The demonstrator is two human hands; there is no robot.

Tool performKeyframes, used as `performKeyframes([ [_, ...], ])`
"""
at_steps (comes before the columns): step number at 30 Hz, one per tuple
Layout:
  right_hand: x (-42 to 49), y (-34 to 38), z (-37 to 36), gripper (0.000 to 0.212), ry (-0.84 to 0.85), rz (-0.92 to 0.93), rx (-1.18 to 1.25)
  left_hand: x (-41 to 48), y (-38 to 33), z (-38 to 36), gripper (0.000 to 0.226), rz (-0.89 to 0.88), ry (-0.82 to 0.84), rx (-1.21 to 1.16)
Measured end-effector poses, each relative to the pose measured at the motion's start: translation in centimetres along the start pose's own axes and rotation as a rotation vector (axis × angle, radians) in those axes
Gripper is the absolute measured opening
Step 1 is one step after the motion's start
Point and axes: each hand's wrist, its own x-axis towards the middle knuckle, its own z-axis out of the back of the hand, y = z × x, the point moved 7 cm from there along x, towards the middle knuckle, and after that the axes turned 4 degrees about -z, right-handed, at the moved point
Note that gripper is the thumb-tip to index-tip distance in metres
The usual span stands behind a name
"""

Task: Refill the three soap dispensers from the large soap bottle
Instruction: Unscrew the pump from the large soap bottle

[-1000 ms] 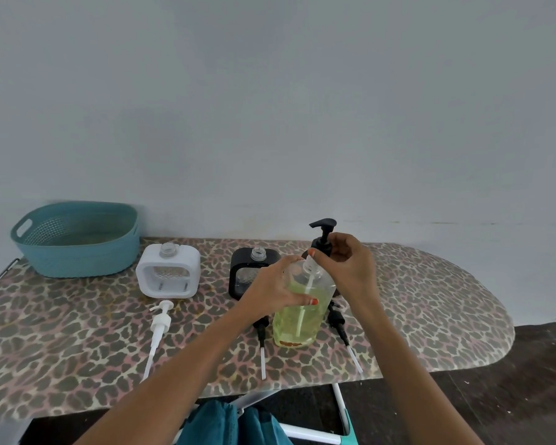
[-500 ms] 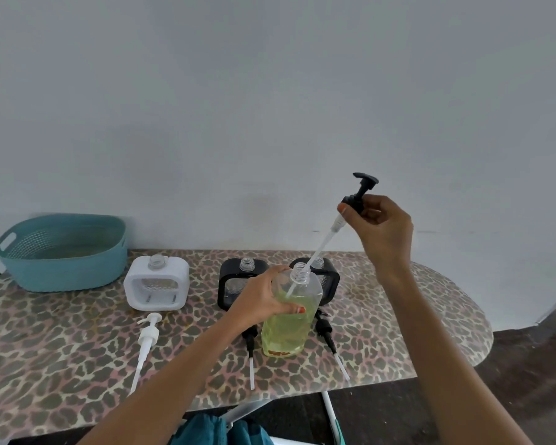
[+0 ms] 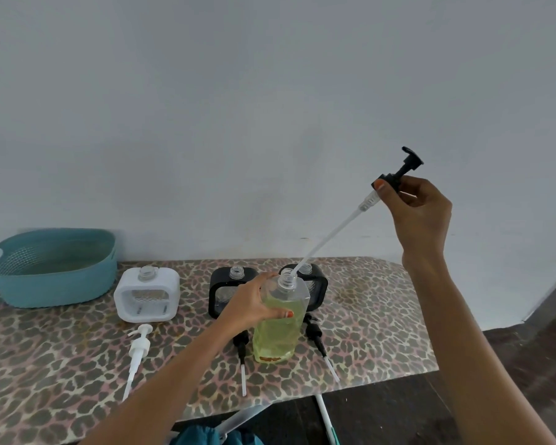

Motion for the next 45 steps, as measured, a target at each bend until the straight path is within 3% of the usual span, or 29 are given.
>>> performKeyframes([
  [16, 0.0, -2.0, 1.7, 0.017, -0.041, -0.078, 0.041, 0.0, 0.3, 0.0, 0.096, 0.029, 0.005, -0.022],
  [22, 0.7, -4.5, 5.3, 0.026, -0.165, -0.138, 0.064, -0.2, 0.1, 0.1, 0.099, 0.023, -0.002, 0.005],
  [28, 0.4, -13.1, 10.9, 0.037, -0.326, -0.391, -0.137, -0.2, -0.2, 0.3, 0.091, -0.008, -0.021, 0.043],
  [32, -1.8, -20.6, 13.6, 0.026, -0.319, -0.583, -0.332, -0.2, -0.4, 0.3, 0.094, -0.008, -0.017, 0.05],
  [36, -3.5, -26.7, 15.0, 0.027, -0.295, -0.798, -0.368, -0.2, -0.4, 0.2, 0.098, -0.006, -0.034, 0.054],
  [41, -4.7, -30.6, 15.2, 0.031, -0.25, -0.893, -0.416, -0.1, -0.1, 0.3, 0.096, -0.008, -0.045, 0.056],
  [45, -5.6, -31.9, 15.3, 0.044, -0.18, -0.867, -0.512, 0.0, -0.1, 0.1, 0.094, -0.004, -0.036, 0.027],
])
